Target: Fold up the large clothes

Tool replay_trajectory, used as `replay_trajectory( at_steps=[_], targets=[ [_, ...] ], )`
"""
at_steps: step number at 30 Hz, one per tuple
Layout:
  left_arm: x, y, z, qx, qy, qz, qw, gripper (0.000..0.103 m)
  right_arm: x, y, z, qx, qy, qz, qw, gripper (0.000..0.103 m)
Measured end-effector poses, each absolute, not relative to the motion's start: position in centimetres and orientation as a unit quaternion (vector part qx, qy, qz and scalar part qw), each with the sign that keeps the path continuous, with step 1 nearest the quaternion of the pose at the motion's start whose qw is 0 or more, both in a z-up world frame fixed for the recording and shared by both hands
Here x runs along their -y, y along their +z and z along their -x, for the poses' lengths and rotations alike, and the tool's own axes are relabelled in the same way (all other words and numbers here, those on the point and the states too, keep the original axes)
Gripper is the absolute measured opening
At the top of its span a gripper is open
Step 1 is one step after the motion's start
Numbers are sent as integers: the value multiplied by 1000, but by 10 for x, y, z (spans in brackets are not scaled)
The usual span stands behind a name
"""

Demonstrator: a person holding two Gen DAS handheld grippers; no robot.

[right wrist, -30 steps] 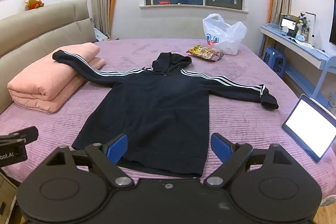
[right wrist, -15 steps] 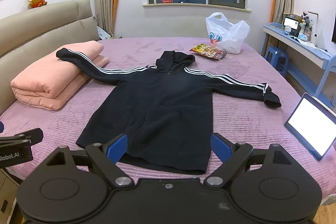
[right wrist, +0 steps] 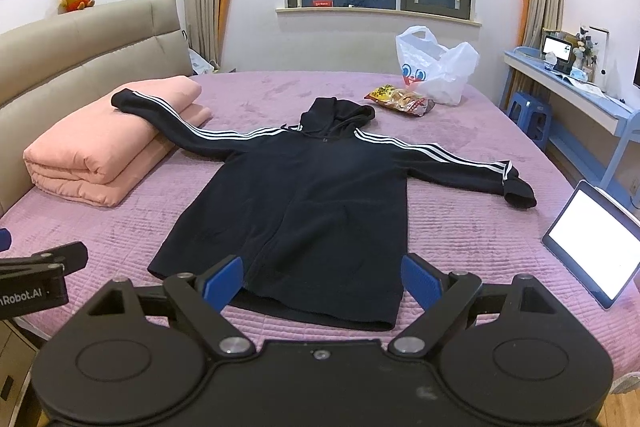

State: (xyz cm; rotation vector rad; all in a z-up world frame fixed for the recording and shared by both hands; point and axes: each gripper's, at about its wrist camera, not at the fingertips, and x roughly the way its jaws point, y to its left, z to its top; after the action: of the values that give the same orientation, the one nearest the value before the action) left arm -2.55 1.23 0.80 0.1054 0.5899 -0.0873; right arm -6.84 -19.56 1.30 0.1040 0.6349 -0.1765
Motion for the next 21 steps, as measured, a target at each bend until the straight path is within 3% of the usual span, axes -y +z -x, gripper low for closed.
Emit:
replay_trajectory(
  at_steps=[21],
  targets=[
    [-11,23,46,-273,-47,-42,960,100,191,26,91,-293,-83,-50,951,102]
  ],
)
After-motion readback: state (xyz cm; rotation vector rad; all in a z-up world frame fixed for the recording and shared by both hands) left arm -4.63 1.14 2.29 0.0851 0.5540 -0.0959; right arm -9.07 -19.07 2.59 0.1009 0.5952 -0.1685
